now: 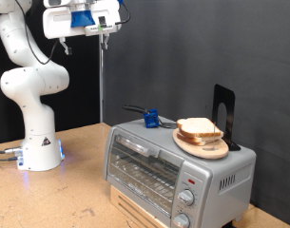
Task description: Make a piece of toast with the oven
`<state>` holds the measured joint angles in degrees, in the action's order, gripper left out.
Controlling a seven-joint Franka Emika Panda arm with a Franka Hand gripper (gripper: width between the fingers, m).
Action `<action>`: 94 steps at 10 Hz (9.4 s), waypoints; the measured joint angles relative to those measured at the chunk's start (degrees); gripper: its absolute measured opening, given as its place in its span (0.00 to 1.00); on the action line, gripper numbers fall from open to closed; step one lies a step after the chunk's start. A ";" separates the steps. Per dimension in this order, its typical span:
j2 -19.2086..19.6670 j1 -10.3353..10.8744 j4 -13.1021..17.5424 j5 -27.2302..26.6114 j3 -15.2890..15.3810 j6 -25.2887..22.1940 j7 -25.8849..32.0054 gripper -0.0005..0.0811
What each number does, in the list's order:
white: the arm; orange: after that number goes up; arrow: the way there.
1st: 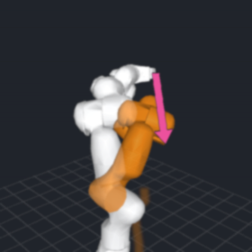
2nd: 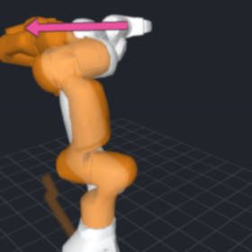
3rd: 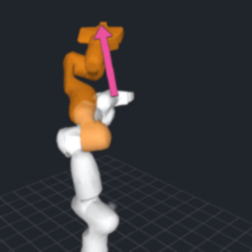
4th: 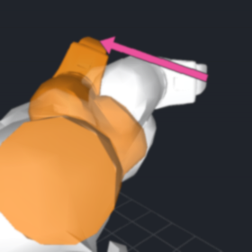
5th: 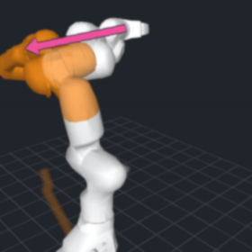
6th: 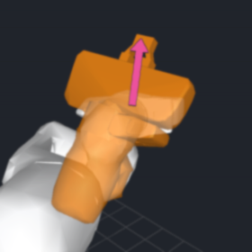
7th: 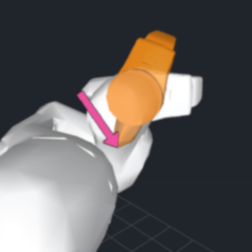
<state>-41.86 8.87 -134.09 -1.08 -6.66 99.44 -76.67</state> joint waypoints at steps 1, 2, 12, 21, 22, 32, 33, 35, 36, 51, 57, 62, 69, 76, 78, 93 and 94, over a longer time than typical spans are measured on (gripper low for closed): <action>-0.87 0.58 -0.44 -0.13 -0.23 0.00 4.08 1.00; -2.04 1.73 -1.08 -0.16 -1.23 0.10 10.73 1.00; 7.13 4.70 -1.11 -1.44 -4.84 7.74 26.55 1.00; 26.42 4.66 -1.31 2.83 -4.65 27.62 25.75 1.00; 26.42 4.66 -1.31 2.88 -4.65 27.47 25.81 1.00; 27.45 5.10 -7.70 0.21 -3.33 33.60 31.87 1.00; 28.18 5.11 -8.40 0.28 -2.92 35.20 31.62 1.00; 29.68 5.12 -9.79 1.41 -2.15 38.13 31.12 1.00; 30.01 5.11 -10.19 1.77 -2.05 39.17 31.03 1.00; 39.80 -3.59 -7.65 5.86 -4.91 45.20 29.77 1.00; 40.05 -3.72 -4.26 1.28 -4.75 45.47 33.47 1.00; 43.10 -4.94 -3.66 6.80 -5.79 45.63 29.02 1.00; 49.07 -6.02 -2.48 10.97 -8.51 47.17 23.57 1.00; 60.89 -6.18 1.85 12.16 -10.12 51.50 21.06 1.00; 63.14 -5.94 1.74 14.08 -10.43 53.11 20.54 1.00; 51.20 -18.25 -6.90 -17.06 3.03 57.25 58.95 1.00; 48.38 -19.26 -7.01 -23.91 4.42 53.83 67.30 1.00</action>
<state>6.52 -10.39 -141.11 -24.99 -2.24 153.27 -9.37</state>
